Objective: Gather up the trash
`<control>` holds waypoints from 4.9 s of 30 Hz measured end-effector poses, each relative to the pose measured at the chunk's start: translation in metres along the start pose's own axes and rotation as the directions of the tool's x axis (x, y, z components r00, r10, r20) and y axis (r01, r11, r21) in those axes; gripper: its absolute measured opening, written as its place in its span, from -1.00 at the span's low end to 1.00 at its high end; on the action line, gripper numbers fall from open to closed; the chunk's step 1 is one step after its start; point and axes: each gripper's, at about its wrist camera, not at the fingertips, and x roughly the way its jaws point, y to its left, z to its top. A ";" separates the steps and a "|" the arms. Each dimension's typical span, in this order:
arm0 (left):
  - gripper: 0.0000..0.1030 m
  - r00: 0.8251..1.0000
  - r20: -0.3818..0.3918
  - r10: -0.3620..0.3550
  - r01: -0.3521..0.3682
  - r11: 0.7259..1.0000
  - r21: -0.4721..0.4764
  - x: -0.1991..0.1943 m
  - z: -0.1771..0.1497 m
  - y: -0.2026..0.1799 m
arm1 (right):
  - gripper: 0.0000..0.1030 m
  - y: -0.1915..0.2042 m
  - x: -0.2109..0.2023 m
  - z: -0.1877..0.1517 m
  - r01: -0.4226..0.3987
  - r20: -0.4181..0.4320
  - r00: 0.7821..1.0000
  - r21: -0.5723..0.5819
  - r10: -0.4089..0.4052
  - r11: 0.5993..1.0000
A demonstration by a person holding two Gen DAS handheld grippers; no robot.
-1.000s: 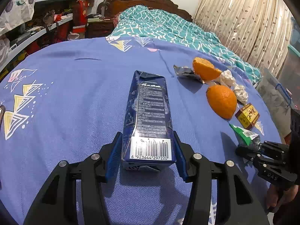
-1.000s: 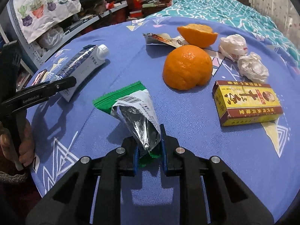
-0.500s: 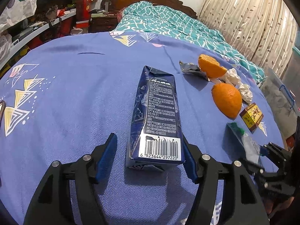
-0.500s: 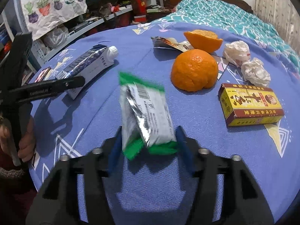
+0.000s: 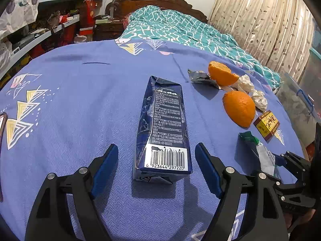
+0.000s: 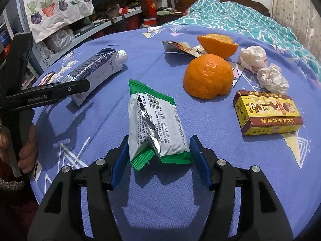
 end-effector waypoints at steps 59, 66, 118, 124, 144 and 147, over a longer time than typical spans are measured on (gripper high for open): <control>-0.04 0.863 -0.333 -0.379 0.484 0.810 0.332 0.010 -0.012 -0.249 | -0.41 -0.183 -0.144 -0.123 -0.003 0.213 0.968 0.532 -0.131 0.847; -0.11 0.756 -0.470 -0.456 0.649 0.615 0.447 0.031 -0.026 -0.402 | -0.41 -0.279 -0.213 -0.197 0.095 0.197 0.911 0.755 -0.362 0.648; 0.45 0.949 -0.137 -0.285 0.281 0.959 -0.047 0.061 0.087 -0.068 | 0.29 -0.186 -0.016 0.107 0.080 0.102 0.989 0.240 -0.107 0.968; 0.45 0.929 -0.172 -0.327 0.331 0.944 -0.006 0.074 0.083 -0.086 | 0.63 -0.216 0.044 0.123 0.191 -0.094 0.980 0.158 -0.178 0.969; -0.04 0.909 -0.286 -0.302 0.326 0.945 0.039 0.110 0.074 -0.150 | -0.12 -0.160 0.029 0.083 0.013 -0.106 0.994 0.118 0.000 0.993; -0.13 0.919 -0.282 -0.274 0.311 0.946 0.093 0.089 0.050 -0.145 | -0.12 -0.149 0.013 0.075 -0.002 -0.071 0.997 0.108 0.010 0.994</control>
